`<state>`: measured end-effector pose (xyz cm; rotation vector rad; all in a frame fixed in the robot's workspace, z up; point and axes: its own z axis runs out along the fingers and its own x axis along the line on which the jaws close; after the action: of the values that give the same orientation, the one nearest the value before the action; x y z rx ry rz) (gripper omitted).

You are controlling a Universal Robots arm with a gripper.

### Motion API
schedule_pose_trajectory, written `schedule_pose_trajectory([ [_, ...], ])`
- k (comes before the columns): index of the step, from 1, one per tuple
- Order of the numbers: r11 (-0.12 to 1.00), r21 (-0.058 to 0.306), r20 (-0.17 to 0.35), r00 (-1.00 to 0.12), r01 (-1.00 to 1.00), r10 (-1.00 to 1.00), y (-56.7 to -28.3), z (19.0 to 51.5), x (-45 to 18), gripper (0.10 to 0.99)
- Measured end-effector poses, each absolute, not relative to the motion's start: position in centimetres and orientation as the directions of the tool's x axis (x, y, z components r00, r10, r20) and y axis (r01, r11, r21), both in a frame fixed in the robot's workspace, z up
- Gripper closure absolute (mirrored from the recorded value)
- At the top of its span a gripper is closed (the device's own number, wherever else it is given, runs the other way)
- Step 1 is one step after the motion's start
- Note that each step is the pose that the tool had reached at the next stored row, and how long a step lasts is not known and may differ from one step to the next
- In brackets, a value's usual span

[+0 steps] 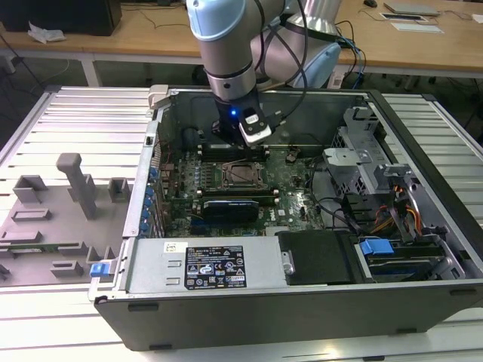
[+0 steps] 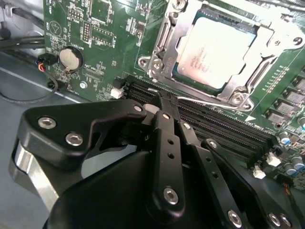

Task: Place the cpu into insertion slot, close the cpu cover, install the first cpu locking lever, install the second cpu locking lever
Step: 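Install the first cpu locking lever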

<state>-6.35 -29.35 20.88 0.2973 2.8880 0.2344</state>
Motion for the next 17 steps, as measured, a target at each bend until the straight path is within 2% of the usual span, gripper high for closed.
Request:
schedule_pose_trajectory([
  [17, 0.937, 0.181, -0.209, -0.919, 0.299, 0.334, -29.3, 19.7, -6.4, 0.98],
])
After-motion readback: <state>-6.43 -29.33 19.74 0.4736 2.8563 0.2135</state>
